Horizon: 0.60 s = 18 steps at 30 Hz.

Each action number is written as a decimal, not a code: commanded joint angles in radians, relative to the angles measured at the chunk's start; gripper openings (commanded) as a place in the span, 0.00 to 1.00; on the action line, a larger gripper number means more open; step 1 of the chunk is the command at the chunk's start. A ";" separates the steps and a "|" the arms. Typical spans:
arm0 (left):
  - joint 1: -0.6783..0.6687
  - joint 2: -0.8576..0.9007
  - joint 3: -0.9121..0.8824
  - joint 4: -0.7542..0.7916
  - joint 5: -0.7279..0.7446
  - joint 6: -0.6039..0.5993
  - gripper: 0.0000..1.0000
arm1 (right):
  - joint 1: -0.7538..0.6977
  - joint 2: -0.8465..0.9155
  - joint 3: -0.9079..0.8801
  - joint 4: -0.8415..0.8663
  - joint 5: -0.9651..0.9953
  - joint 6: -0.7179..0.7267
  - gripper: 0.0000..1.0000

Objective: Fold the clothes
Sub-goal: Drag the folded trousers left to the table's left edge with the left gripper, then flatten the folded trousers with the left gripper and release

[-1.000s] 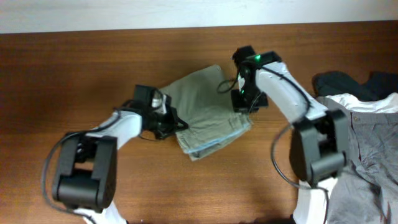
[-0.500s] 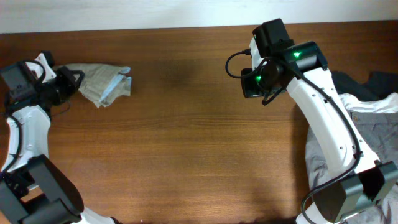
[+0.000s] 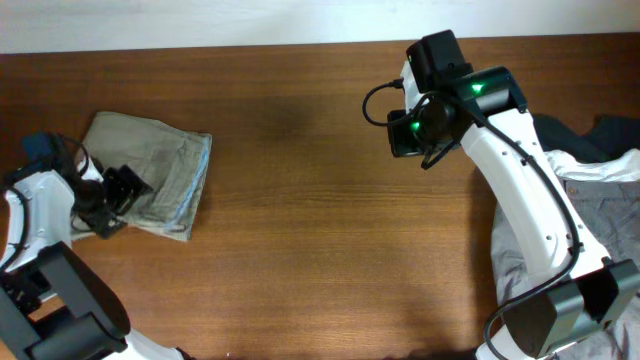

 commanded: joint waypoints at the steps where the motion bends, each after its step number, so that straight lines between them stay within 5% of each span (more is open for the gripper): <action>1: 0.077 -0.030 0.067 -0.089 0.095 0.108 0.83 | 0.003 -0.005 0.006 -0.006 0.001 -0.002 0.10; 5: 0.093 -0.087 0.083 -0.075 0.068 0.185 0.82 | 0.004 -0.005 0.006 0.010 0.001 -0.002 0.10; 6: 0.085 -0.083 0.078 -0.044 0.050 0.188 0.71 | 0.004 -0.005 0.006 0.014 0.001 -0.002 0.10; 8: 0.043 -0.058 0.072 0.017 0.030 0.255 0.16 | 0.004 -0.005 0.006 0.027 0.001 0.003 0.11; 9: 0.005 -0.034 0.058 0.067 -0.036 0.265 0.04 | 0.004 -0.005 0.006 0.033 0.001 0.010 0.13; 18: -0.100 0.350 -0.003 0.458 -0.130 0.262 0.00 | 0.004 -0.005 0.006 0.054 0.001 0.011 0.13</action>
